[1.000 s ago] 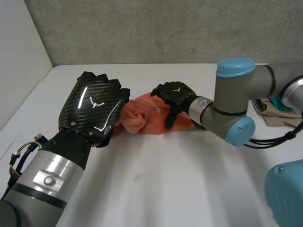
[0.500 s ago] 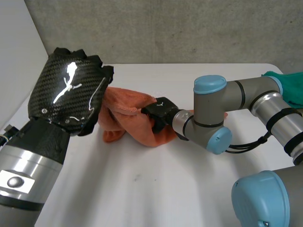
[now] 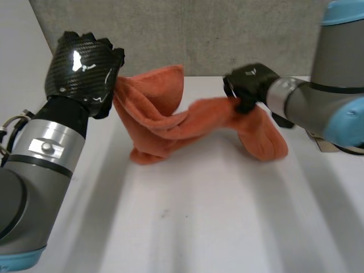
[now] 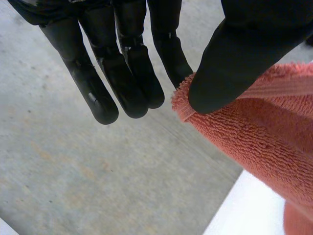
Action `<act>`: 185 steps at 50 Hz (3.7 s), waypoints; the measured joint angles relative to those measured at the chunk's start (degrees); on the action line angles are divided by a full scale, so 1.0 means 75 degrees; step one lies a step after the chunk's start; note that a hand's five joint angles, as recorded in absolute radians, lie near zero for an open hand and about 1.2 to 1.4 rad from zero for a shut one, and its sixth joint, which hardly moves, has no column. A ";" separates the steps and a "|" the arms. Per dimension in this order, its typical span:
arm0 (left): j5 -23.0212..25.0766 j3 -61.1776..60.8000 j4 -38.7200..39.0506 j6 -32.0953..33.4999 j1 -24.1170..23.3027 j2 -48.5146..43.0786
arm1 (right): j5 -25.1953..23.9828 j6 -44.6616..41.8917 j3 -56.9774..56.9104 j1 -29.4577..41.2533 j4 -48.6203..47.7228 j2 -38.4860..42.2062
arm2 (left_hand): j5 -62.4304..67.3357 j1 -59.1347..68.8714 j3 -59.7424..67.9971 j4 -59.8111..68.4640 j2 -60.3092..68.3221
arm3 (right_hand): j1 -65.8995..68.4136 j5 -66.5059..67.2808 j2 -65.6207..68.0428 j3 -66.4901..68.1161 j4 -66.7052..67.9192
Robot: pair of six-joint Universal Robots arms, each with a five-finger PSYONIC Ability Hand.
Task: Fold the laundry.
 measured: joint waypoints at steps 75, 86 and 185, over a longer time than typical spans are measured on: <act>-0.0648 0.6406 0.0218 0.0052 0.0530 -0.4354 | 0.1516 -0.0183 0.0356 -0.0689 -0.5098 -0.0631 | 0.0000 0.0000 0.0004 0.0002 0.0003 | 0.0114 -0.0035 0.0001 0.0006 0.0009; -0.1202 0.6151 0.0860 0.0028 0.0578 -0.3671 | 0.1607 0.0464 0.1905 -0.0773 -0.7062 -0.1845 | 0.0000 0.0000 0.0004 0.0002 0.0003 | 0.0114 0.0020 0.0001 0.0006 0.0010; 0.1923 -0.0202 -0.1828 -0.2612 0.2019 -0.3078 | 0.0724 -0.2702 0.8663 -0.2279 -0.6701 -0.2358 | -0.5727 -0.5474 -0.5982 -0.6146 -0.6064 | 0.0265 0.0039 0.0003 -0.0042 0.0012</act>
